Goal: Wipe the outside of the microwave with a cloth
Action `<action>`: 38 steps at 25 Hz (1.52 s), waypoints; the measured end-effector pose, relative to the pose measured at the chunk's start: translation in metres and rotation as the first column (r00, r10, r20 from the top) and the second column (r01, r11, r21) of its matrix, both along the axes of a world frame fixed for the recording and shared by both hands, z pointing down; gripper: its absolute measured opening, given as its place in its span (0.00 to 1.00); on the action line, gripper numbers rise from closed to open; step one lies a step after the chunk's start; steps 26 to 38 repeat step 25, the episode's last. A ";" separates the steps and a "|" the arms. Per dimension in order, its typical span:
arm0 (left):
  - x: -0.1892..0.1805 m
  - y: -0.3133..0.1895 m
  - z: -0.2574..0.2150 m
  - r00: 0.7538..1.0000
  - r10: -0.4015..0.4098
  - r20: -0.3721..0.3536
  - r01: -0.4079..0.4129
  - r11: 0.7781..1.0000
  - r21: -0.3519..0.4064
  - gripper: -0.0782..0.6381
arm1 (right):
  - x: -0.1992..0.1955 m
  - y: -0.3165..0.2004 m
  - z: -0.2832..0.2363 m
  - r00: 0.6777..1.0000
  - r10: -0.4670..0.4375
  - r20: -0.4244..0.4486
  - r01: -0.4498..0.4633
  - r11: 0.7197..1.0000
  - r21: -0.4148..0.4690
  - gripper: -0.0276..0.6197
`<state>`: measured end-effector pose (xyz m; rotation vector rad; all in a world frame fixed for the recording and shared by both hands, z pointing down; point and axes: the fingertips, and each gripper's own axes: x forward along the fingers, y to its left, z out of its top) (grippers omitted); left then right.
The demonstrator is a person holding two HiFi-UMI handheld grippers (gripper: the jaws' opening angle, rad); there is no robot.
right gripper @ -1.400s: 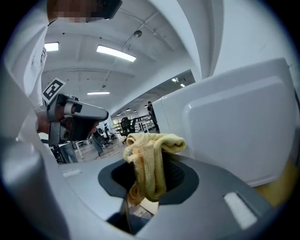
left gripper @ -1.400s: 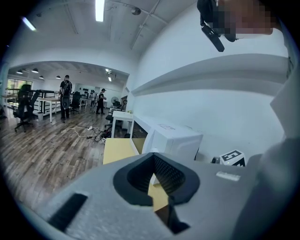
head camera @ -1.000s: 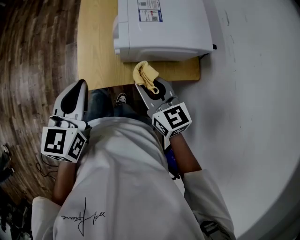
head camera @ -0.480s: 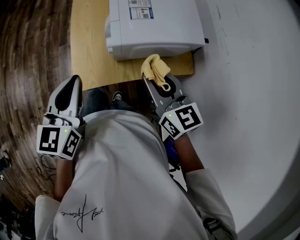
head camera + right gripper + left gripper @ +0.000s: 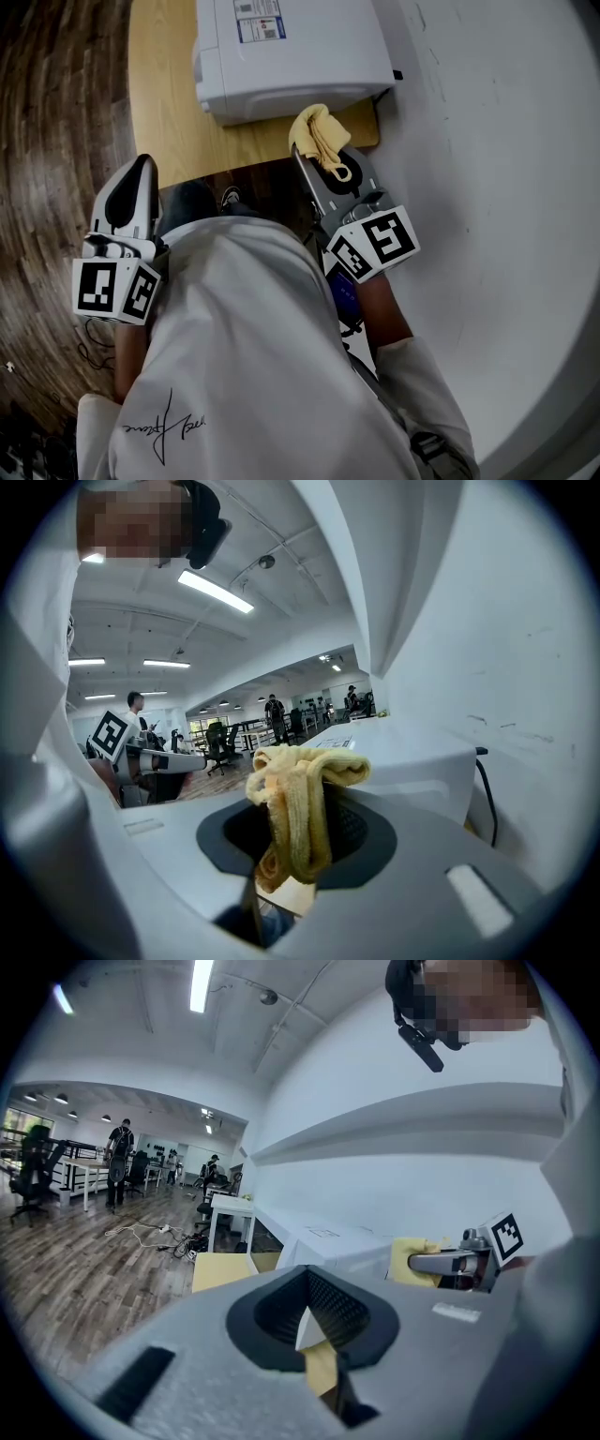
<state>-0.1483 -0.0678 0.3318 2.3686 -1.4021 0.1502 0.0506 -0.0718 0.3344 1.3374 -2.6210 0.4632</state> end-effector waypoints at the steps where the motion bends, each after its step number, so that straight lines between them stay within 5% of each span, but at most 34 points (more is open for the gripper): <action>1: 0.000 0.000 0.000 1.000 0.000 -0.001 0.000 1.000 -0.001 0.10 | 0.000 0.001 -0.001 1.000 -0.005 -0.005 0.005 1.000 0.001 0.22; 38: 0.004 0.002 0.020 1.000 0.001 -0.024 -0.003 0.995 -0.101 0.09 | -0.008 0.008 0.022 0.998 -0.044 -0.047 0.041 0.997 -0.071 0.22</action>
